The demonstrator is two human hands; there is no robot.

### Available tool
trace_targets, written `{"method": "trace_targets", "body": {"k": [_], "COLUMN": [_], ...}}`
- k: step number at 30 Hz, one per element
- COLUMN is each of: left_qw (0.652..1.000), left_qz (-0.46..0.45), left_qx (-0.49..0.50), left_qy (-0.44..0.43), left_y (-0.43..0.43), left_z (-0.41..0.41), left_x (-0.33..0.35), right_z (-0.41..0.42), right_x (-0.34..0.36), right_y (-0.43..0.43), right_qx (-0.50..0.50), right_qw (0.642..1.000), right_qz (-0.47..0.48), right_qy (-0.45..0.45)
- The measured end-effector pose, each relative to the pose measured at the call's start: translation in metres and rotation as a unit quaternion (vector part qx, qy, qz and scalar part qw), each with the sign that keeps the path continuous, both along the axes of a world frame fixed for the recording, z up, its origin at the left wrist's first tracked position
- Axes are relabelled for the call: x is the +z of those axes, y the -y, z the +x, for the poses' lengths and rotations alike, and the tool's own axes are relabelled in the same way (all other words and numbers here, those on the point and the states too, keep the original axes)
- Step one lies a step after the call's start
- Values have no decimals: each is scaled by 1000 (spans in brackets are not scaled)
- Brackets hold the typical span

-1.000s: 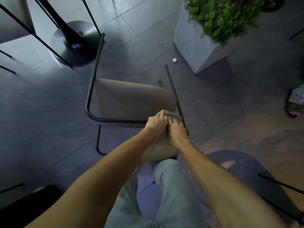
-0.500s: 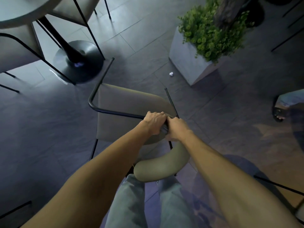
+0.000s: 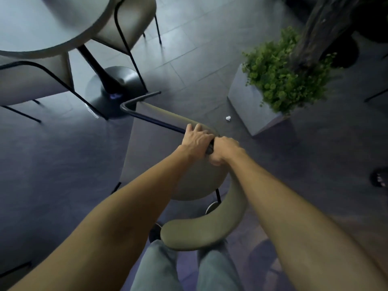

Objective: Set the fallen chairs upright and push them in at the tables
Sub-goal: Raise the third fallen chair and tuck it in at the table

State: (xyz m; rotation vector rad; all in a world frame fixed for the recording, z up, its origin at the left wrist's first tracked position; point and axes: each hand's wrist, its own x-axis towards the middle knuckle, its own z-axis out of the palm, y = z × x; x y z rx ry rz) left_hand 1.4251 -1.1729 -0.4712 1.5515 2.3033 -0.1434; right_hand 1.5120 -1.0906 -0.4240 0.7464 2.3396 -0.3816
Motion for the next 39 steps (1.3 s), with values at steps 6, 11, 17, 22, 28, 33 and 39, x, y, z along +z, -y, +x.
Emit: {"method": "trace_targets", "body": {"k": [6,11,17,22,28,33,39], "left_qw": [995,993,995,993,994,996,995], "left_qz": [60,75,69,80,81,71,57], "left_qx": [74,87,77,72,62,58,71], "left_qy": [-31,-20,19,44,29,13,51], "left_y": [-39,-70,-110,-153,-191,-209,-233], "left_z": [-40,-72,-129,-187,-243,-271,-303], "left_x": [-3,1,-6,-16,-39,-55,-57], "right_z": [-58,-108,-150,-181,-214,-235,-258], "right_x": [-1,-2,-10,-27,-47,-63,-77], "right_y": [-49,-85,-118,-148,-168,-196,-223], "right_qx": [4,18,3,4,-5,9,20], "right_qw": [999,999,997,991,979,974,979], "right_qz": [1,11,13,31,124,150,153], "right_qy": [-34,-42,-71,-133,-165,-167,-136]}}
